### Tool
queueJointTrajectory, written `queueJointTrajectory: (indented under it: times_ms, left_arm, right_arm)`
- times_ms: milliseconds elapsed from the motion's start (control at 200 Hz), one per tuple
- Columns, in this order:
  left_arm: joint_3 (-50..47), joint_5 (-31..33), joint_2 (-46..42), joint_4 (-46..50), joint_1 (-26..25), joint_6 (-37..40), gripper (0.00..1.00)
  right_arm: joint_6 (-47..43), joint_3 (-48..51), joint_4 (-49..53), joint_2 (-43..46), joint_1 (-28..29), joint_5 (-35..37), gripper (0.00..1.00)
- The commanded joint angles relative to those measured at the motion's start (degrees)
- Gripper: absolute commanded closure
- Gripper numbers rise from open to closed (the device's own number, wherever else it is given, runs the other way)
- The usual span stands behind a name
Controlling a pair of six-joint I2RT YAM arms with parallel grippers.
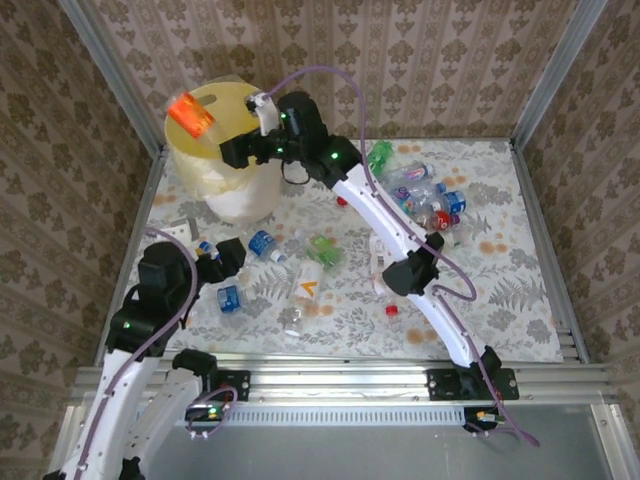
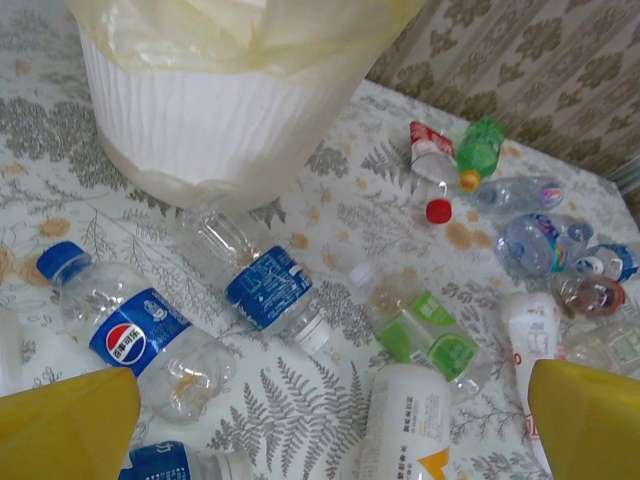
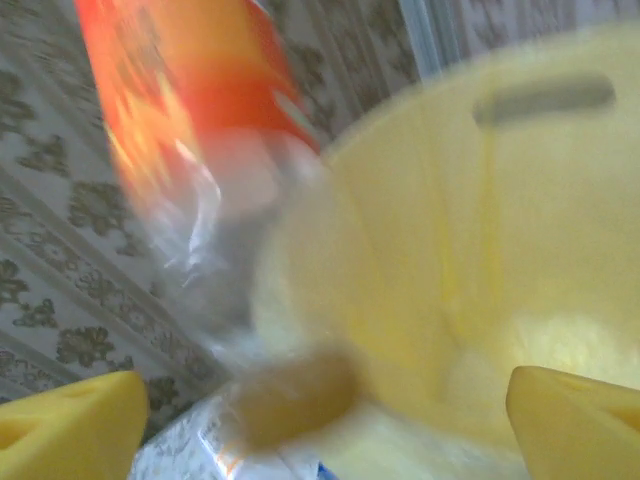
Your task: Throw the plastic bottles in the bin
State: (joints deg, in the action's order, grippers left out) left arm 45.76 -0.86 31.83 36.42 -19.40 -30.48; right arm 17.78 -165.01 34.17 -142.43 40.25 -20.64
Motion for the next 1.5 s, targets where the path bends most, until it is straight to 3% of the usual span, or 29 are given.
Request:
queueJointTrajectory:
  times_ms: [0,190,460,620,715,820,895,950,1115,1265,1495]
  left_arm:
    - [-0.8,-0.7,-0.2,-0.7,0.3,-0.6,0.0]
    - [0.8,0.5,-0.5,0.8,0.4,-0.1,0.0]
    - [5.9,2.8,0.8,6.2,1.8,1.1,0.0]
    - [9.0,-0.7,3.2,7.0,5.0,2.8,0.0]
    - [9.4,-6.9,5.0,4.8,8.4,3.5,0.0]
    - [8.8,-18.2,8.3,1.5,12.5,3.7,0.0]
    - [8.9,-20.6,10.5,2.5,13.4,3.9,0.0]
    - [8.6,-19.3,11.2,4.5,13.4,4.9,0.0]
    - [7.4,-6.8,11.4,14.9,13.3,8.5,0.0]
    - [3.5,-1.8,11.8,16.7,13.4,4.6,0.0]
    - [0.6,-4.2,17.2,10.5,17.1,1.9,0.0]
  right_arm:
    - [1.9,12.8,1.6,11.9,-1.1,-0.6,0.02]
    - [0.2,38.4,-8.8,31.5,-0.5,2.7,0.0]
    - [-0.5,58.7,-10.4,49.5,-0.6,3.2,0.0]
    - [0.5,75.4,-12.3,62.0,-0.6,6.1,0.0]
    - [1.6,83.7,-11.7,68.2,-0.8,7.2,0.0]
    - [3.1,90.4,-9.9,71.0,-1.3,7.2,0.0]
    - [5.0,94.3,-8.8,71.8,-1.3,7.2,0.0]
    - [6.4,97.6,-9.7,72.5,-1.3,6.8,0.0]
    - [8.3,104.1,-11.3,73.8,-1.3,4.8,0.0]
    - [7.7,105.0,-10.1,73.8,-1.2,5.0,0.0]
    - [7.3,106.2,-9.5,74.5,-1.2,4.8,0.0]
